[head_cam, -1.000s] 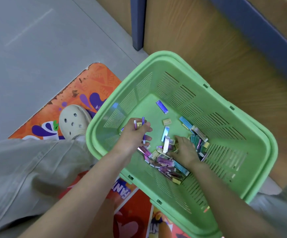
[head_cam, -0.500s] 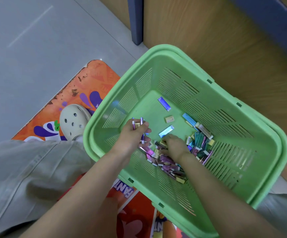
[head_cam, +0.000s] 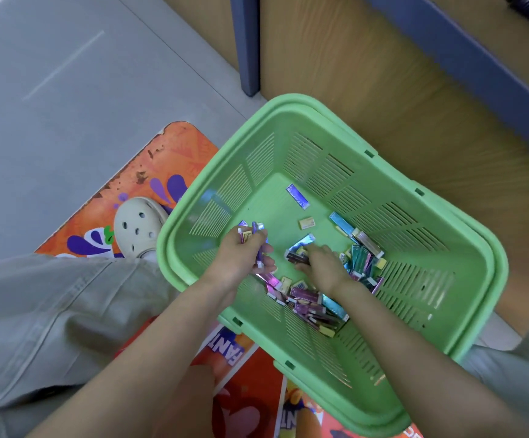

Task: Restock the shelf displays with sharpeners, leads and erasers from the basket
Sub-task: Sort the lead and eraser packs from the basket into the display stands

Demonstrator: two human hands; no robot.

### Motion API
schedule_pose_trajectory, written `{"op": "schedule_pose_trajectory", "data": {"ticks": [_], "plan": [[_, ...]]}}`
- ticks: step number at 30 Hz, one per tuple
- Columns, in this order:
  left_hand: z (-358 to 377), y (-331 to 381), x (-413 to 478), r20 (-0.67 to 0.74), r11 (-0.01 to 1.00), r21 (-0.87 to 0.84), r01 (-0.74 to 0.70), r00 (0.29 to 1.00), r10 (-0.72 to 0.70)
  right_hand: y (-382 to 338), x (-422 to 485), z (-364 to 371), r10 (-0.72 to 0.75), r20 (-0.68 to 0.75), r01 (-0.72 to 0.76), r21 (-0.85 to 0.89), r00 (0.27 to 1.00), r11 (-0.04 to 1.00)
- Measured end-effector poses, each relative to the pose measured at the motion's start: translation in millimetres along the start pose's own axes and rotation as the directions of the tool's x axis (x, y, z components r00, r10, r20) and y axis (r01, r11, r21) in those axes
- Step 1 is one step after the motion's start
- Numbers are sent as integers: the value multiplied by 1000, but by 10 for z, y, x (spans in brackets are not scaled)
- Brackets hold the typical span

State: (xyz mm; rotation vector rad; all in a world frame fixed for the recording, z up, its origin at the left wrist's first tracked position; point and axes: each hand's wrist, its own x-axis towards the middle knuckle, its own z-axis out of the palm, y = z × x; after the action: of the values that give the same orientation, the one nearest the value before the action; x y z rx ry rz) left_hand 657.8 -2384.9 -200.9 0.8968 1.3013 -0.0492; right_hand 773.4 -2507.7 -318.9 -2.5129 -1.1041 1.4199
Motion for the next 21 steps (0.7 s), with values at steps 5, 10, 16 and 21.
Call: {"op": "schedule_pose_trajectory", "data": {"ticks": [5,10,16,21], "plan": [[-17,23,-129,-83,1000,-16,4,997,-5,-249,-138,-385,69,-93,-27,393,993,919],[95,93,-285,-88,995,-95,-23,996,14,-615,-483,-891,7,-121,62,561,993,825],[333,263,-604,13,988,-120,-102,995,104,-857,-1077,-1215,-35,-127,109,642,991,759],[385,432,-853,94,987,-93,-130,986,138,-911,-1435,-1431,-7,-205,125,571,979,811]]}}
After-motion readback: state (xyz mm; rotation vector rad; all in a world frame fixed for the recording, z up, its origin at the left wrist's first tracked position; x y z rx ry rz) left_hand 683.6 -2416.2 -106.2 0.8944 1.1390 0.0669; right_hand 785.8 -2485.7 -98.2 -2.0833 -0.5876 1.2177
